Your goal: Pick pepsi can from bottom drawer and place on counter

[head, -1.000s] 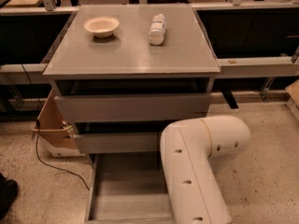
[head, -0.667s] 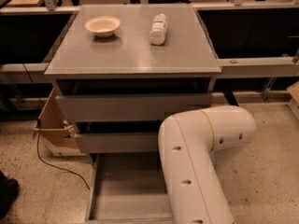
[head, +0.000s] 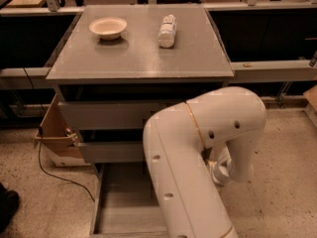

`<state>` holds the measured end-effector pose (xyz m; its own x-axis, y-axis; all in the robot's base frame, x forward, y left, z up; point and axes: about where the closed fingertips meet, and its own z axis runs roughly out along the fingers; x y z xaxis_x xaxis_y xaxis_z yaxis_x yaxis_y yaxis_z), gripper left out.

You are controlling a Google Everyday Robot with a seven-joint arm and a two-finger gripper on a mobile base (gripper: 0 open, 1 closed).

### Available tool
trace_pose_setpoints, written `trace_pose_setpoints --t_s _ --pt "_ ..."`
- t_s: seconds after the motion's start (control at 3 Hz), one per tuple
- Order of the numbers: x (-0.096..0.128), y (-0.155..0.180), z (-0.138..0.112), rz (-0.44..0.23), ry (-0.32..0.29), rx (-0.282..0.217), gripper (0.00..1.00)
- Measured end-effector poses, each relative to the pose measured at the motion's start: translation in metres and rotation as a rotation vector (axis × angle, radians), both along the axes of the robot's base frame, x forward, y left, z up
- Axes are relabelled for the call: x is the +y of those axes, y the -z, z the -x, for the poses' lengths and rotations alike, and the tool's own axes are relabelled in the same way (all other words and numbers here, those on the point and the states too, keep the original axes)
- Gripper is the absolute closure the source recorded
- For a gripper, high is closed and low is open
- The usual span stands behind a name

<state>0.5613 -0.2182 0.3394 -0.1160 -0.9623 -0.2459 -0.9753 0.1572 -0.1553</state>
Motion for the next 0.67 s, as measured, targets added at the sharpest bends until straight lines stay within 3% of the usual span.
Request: trace_pose_setpoints --t_s 0.67 --pt "-0.061 -0.095 -0.005 0.066 0.073 0.022 1.00"
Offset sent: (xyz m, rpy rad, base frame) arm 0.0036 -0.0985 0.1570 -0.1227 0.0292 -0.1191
